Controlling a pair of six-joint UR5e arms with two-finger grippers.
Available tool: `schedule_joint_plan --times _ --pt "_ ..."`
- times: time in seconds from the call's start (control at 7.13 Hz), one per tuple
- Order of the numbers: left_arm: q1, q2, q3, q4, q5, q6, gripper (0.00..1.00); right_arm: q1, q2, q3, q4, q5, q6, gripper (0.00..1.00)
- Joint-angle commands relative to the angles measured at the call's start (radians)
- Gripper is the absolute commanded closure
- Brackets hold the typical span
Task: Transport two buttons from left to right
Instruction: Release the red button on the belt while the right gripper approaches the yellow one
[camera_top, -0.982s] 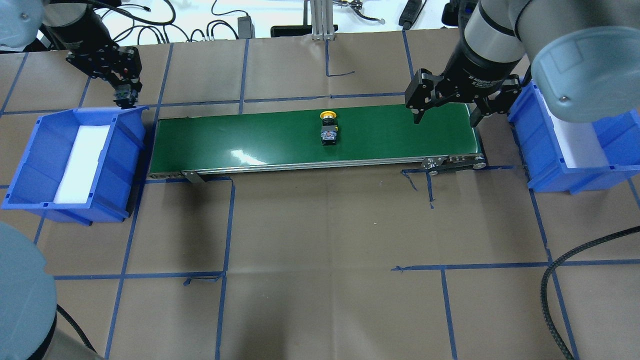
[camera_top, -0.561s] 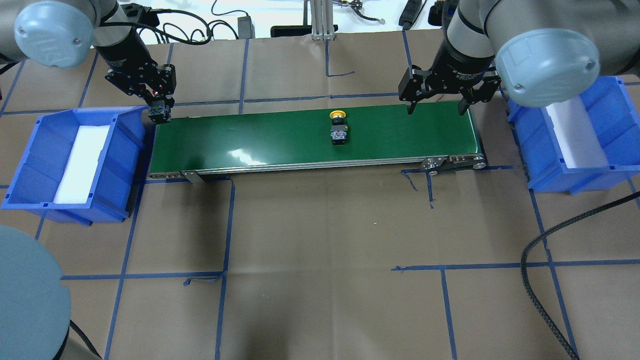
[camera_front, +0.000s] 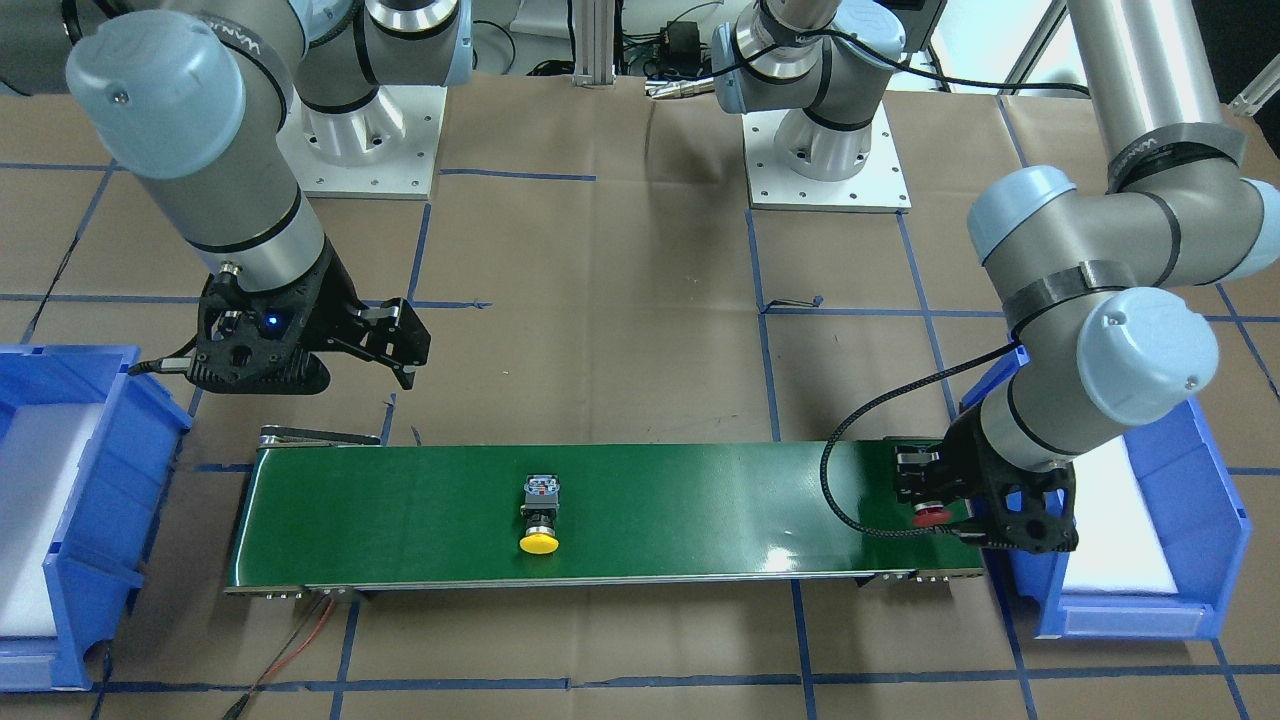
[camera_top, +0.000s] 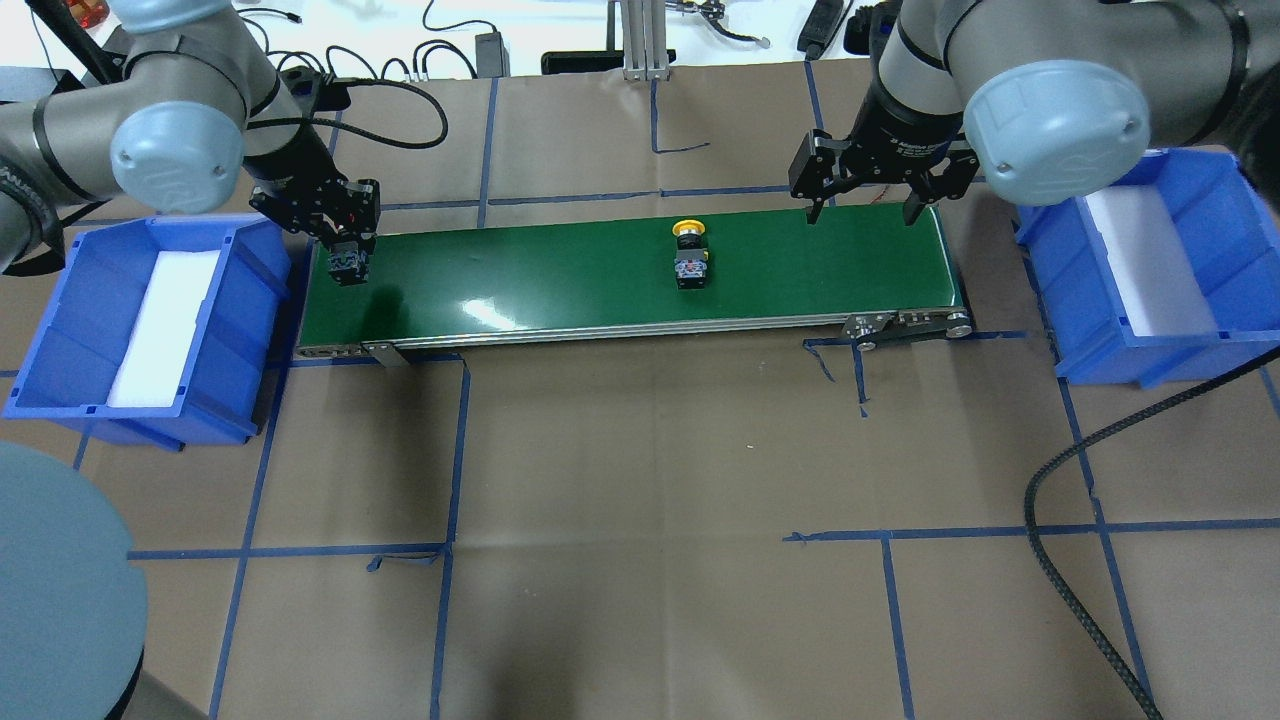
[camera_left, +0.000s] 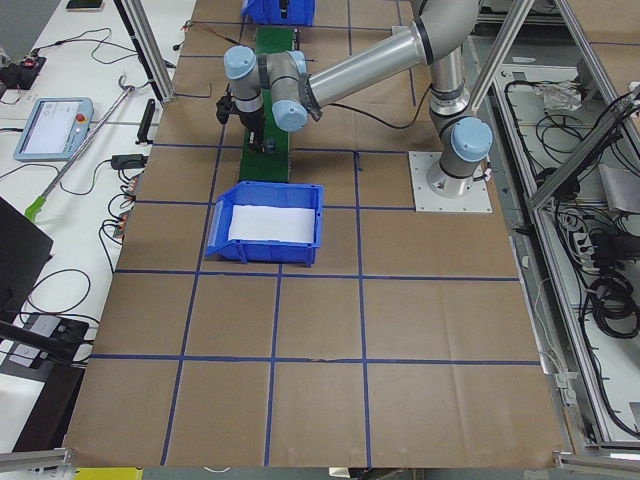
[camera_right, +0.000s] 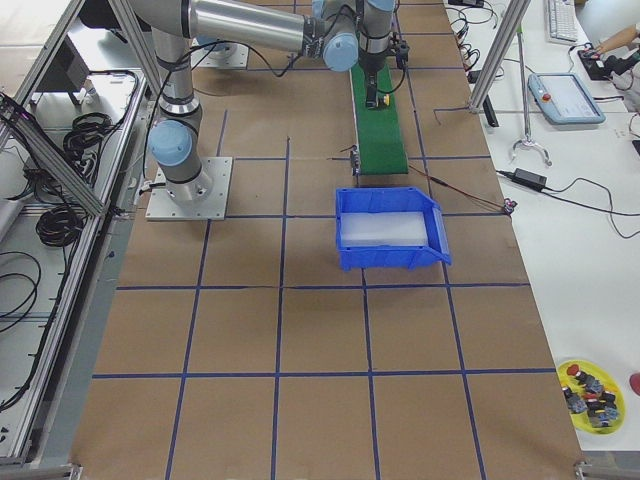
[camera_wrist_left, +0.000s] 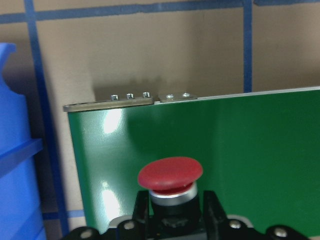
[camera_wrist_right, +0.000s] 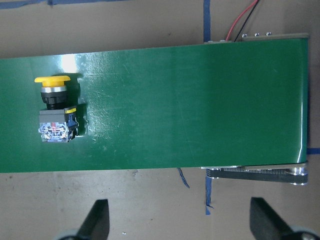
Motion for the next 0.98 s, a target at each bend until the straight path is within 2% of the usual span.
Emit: schedule_joint_plan --times 0.0,0.14,0.28,0.42,0.56,0.84 --pt "-0.002 -0.013 -0.034 0.053 0.019 0.003 0.89 0.0 0.041 -0.001 -0.064 -0.004 -0.001 0.0" --pt "-0.002 -0.015 -0.034 0.056 0.019 0.003 0.88 0.0 0.043 -0.002 -0.065 -0.004 -0.001 0.0" --pt "-0.002 -0.015 -0.034 0.056 0.019 0.001 0.75 0.0 0.043 -0.001 -0.065 -0.004 -0.001 0.0" --pt "-0.002 -0.015 -0.032 0.059 0.017 -0.003 0.14 0.0 0.042 -0.001 -0.065 -0.004 -0.001 0.0" --pt "-0.004 -0.013 -0.012 0.065 0.017 -0.005 0.0 0.0 0.042 -0.001 -0.065 -0.004 -0.003 0.0" --pt "-0.007 -0.001 0.04 0.049 0.016 -0.003 0.0 -0.002 0.029 -0.001 -0.062 -0.003 -0.003 0.0"
